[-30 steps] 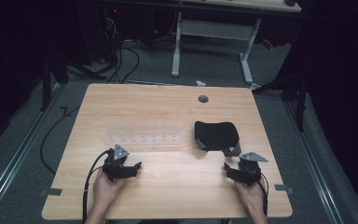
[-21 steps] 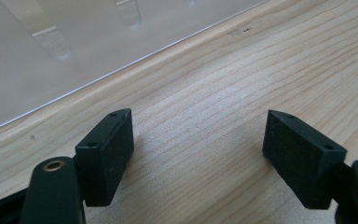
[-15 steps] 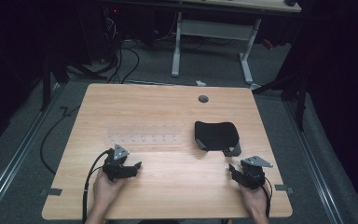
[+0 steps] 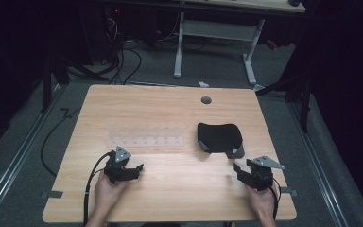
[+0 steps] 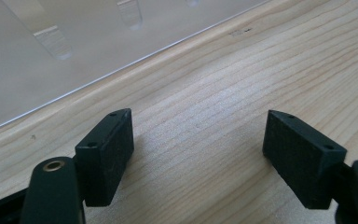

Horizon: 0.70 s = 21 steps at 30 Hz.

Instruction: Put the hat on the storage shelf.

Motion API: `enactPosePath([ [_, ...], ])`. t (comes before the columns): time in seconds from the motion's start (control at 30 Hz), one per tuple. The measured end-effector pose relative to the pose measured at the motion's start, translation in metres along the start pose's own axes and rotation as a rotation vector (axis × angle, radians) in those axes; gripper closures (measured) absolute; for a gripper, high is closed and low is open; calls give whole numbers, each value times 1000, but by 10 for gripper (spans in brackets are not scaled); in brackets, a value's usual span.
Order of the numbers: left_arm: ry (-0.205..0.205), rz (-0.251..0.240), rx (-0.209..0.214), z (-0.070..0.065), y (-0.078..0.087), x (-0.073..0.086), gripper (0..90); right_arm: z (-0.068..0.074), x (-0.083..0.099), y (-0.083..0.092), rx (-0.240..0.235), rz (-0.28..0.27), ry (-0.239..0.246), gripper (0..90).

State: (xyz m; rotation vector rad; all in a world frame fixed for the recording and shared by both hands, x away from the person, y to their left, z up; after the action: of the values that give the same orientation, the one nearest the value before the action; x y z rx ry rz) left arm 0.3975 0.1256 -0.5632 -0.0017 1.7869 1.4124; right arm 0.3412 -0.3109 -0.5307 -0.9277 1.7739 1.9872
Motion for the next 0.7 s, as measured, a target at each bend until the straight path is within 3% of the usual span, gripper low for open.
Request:
enactPosePath([
  [0.5, -1, 0, 0, 0, 0, 0, 249, -10, -30, -5, 23, 13, -50, 404],
  [0.7, -1, 0, 0, 0, 0, 0, 249, -17, -42, -10, 3, 5, -77, 420],
])
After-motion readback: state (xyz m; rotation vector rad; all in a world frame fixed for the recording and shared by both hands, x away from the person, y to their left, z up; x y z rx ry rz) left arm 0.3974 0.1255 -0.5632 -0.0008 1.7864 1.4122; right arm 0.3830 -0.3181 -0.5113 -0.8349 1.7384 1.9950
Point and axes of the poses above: each handheld gripper's, and its own axes: y roughly backward along the jaws, x roughly out of its underside, z roughly to its left, the point moved 4 cm from there along -y, roughly forward along the jaws, and after that the axes turned 11 degrees about z, right-handed, at the moved point
